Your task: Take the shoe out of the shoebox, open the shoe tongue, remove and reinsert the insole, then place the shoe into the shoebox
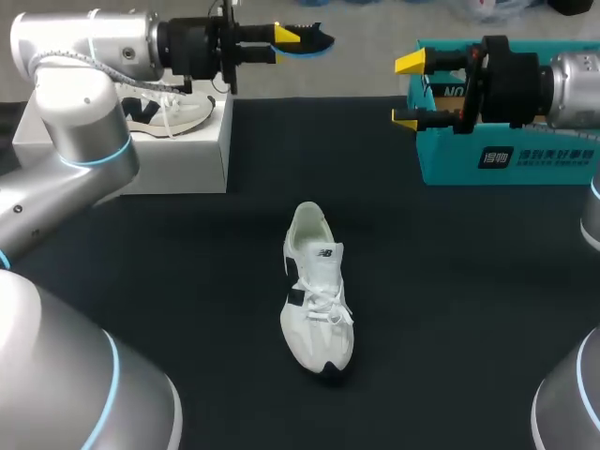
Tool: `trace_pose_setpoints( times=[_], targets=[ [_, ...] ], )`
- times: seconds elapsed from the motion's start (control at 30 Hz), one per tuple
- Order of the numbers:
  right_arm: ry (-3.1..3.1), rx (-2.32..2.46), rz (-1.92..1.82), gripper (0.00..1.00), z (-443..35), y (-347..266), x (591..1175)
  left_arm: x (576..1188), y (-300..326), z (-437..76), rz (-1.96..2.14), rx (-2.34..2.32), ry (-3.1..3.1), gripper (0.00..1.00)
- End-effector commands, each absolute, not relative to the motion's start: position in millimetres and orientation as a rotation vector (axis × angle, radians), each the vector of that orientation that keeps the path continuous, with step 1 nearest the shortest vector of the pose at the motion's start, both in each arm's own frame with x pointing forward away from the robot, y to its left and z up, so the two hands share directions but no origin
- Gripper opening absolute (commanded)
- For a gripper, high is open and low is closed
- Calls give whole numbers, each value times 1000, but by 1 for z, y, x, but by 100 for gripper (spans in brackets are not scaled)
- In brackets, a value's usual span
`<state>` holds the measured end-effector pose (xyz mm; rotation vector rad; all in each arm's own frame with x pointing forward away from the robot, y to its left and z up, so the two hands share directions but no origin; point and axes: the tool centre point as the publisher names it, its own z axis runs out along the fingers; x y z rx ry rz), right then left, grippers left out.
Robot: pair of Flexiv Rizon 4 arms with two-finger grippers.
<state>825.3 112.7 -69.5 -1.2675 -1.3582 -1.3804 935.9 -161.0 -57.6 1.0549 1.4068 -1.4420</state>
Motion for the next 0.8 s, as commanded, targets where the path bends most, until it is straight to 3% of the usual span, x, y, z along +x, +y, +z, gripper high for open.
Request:
trace_pose_setpoints(
  times=[0.03,0.8],
  targets=[
    [-1358,-1270,-1379,100,-70,114,826,944,-160,-58,-1186,1432,1005,0],
    [-1446,-1224,-1347,100,-60,135,858,928,-180,-79,-1198,1237,1070,0]
  ],
)
